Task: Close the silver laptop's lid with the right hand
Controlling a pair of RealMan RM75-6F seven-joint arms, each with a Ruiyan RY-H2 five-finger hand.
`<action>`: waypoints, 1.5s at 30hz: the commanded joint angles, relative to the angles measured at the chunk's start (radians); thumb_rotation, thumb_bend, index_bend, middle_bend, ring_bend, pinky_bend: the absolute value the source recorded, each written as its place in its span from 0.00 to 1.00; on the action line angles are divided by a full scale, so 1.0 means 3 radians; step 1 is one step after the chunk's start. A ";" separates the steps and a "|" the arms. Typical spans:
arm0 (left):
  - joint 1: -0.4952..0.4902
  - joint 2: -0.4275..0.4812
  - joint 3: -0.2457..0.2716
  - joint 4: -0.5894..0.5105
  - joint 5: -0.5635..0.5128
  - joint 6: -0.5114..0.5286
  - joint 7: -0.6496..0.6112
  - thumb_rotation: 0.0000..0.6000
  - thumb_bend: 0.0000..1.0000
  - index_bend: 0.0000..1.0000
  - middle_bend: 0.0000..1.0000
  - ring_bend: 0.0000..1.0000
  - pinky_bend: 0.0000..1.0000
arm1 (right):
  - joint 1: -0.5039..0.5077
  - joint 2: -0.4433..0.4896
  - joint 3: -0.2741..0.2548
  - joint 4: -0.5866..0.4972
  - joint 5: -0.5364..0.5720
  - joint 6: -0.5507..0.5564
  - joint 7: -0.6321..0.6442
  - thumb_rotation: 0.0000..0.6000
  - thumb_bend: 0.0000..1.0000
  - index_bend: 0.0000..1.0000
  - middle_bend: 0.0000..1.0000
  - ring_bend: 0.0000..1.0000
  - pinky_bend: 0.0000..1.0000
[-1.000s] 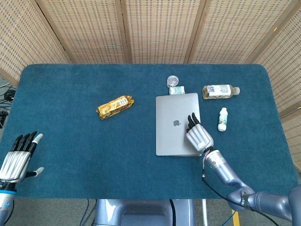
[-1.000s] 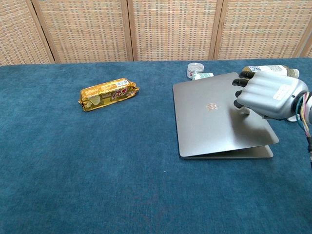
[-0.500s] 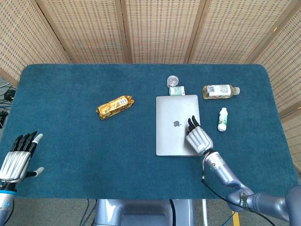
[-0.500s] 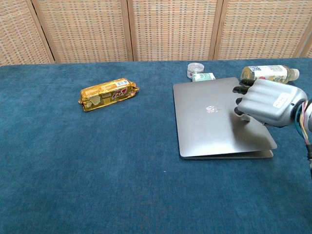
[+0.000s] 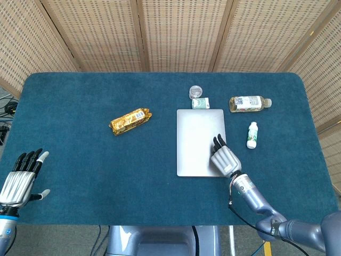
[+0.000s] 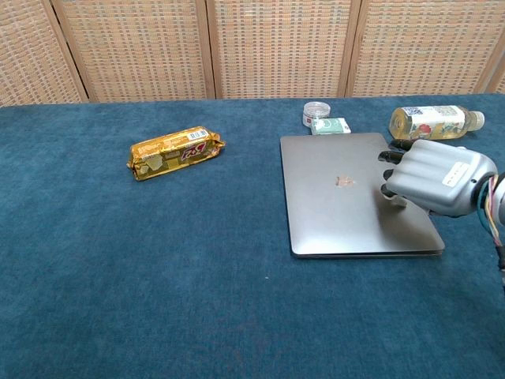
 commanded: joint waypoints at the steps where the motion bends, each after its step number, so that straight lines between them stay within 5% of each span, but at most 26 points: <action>1: 0.0000 0.0001 0.0000 -0.0001 0.0000 0.0000 0.0000 1.00 0.05 0.00 0.00 0.00 0.00 | -0.0005 -0.0004 -0.0001 0.0002 -0.0001 -0.0004 0.0002 1.00 1.00 0.44 0.35 0.10 0.08; 11: 0.0002 0.0004 -0.0001 -0.0004 0.0004 0.0006 -0.0003 1.00 0.05 0.00 0.00 0.00 0.00 | -0.0029 -0.0015 -0.0004 0.0027 -0.0009 0.0000 -0.0022 1.00 1.00 0.44 0.34 0.10 0.08; 18: 0.0007 0.0005 -0.0012 0.0000 -0.0003 0.0023 -0.0015 1.00 0.05 0.00 0.00 0.00 0.00 | -0.0067 0.0055 0.0106 0.0054 -0.0134 0.0359 -0.0180 1.00 0.98 0.41 0.18 0.03 0.08; 27: 0.0017 -0.0005 -0.0019 -0.0009 -0.0005 0.0052 0.0007 1.00 0.05 0.00 0.00 0.00 0.00 | -0.0200 0.0321 0.0350 -0.0146 -0.0404 0.1009 0.0050 1.00 0.64 0.26 0.04 0.00 0.03; 37: 0.0053 -0.0030 -0.0040 0.0001 0.0030 0.0161 -0.0029 1.00 0.05 0.00 0.00 0.00 0.00 | -0.0580 0.0554 0.0384 -0.0316 -0.0767 0.1604 0.1081 1.00 0.12 0.13 0.00 0.00 0.00; 45: 0.0076 -0.0043 -0.0059 0.0012 0.0024 0.0210 -0.0067 1.00 0.05 0.00 0.00 0.00 0.00 | -0.0980 0.0647 0.0285 -0.0470 -0.0777 0.1827 0.1964 1.00 0.00 0.12 0.00 0.00 0.00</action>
